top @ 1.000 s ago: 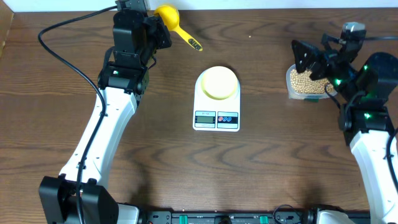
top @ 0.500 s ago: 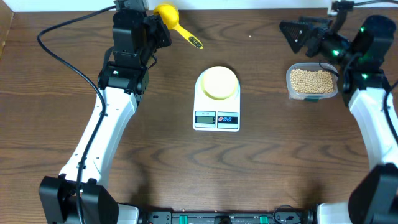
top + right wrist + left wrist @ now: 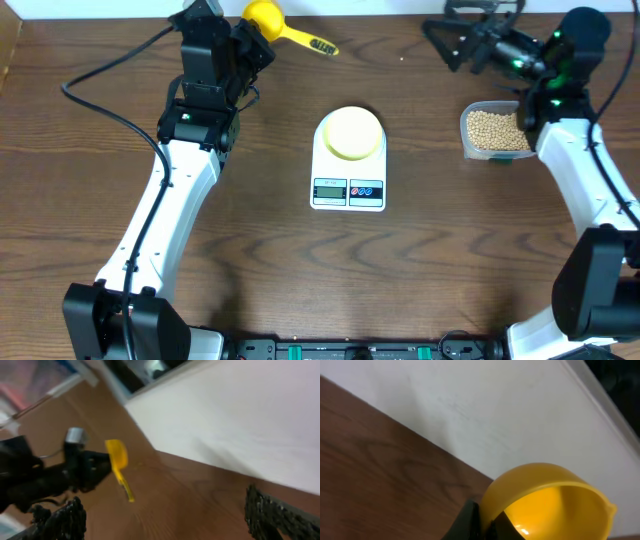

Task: Scoop item into bowl and weigh 50g on scale
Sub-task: 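Close the right gripper on the scoop handle beside the left gripper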

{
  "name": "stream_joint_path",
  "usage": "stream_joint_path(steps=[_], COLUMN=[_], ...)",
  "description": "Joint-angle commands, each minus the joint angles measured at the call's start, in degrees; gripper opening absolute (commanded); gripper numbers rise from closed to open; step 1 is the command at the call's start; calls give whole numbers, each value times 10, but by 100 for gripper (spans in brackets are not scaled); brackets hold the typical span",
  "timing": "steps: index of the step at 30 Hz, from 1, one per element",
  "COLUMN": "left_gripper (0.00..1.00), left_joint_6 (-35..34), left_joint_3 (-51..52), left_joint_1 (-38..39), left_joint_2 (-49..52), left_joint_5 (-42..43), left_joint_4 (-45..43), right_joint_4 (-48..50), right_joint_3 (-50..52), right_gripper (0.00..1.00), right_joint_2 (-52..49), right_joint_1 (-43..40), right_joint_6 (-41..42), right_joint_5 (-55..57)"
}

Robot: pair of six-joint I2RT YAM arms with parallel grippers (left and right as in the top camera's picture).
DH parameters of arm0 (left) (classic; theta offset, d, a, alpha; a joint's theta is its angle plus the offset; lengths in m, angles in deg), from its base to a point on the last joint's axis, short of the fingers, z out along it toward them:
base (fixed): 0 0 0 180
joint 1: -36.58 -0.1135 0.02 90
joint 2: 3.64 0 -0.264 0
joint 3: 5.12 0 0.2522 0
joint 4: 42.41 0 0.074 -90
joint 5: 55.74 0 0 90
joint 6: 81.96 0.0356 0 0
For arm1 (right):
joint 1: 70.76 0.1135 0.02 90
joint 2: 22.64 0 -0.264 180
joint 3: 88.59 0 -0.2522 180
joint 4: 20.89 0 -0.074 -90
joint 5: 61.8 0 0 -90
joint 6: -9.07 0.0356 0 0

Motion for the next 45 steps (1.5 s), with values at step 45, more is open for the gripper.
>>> stream_joint_path(steps=[45], left_gripper=[8], left_joint_6=[-235], left_joint_3=[-2], left_joint_1=[42], left_joint_2=[-7], left_joint_5=[106], left_joint_4=[-39], right_joint_4=[62], right_joint_3=[-12], right_gripper=[96], right_joint_2=[-4], right_joint_1=[135], right_joint_6=[163], right_joint_5=[82])
